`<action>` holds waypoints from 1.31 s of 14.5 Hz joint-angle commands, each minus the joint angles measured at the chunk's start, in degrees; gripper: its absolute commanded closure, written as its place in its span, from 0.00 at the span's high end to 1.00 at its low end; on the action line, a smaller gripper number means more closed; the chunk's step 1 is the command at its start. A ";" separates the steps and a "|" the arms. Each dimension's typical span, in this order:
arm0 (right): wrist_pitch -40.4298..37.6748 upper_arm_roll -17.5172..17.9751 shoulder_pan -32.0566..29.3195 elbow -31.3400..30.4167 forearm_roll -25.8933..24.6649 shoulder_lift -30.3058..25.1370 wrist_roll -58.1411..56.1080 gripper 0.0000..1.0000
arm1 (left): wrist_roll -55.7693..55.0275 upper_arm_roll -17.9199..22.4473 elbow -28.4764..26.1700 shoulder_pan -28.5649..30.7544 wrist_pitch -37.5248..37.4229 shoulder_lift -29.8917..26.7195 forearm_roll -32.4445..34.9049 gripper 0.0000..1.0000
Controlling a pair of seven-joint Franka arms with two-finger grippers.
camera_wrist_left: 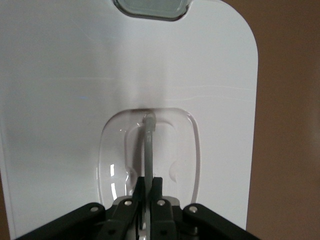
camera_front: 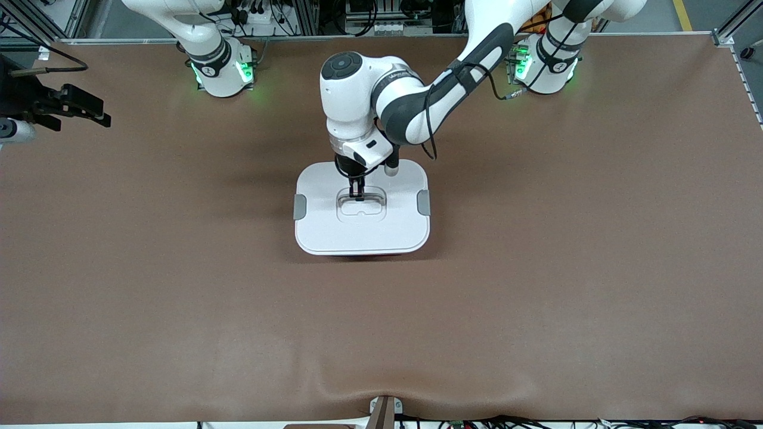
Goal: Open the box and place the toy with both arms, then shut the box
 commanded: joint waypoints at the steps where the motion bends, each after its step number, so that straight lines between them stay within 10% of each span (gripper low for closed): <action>1: -0.30 0.11 -0.19 -1.10 -0.77 -1.43 -0.39 1.00 | -8.70 0.49 0.46 -1.16 -0.14 0.20 1.73 0.00; 19: -0.48 0.20 -0.18 -1.10 -0.77 -1.17 -0.39 1.00 | -7.82 0.40 -0.07 -0.54 1.26 -0.42 3.49 0.00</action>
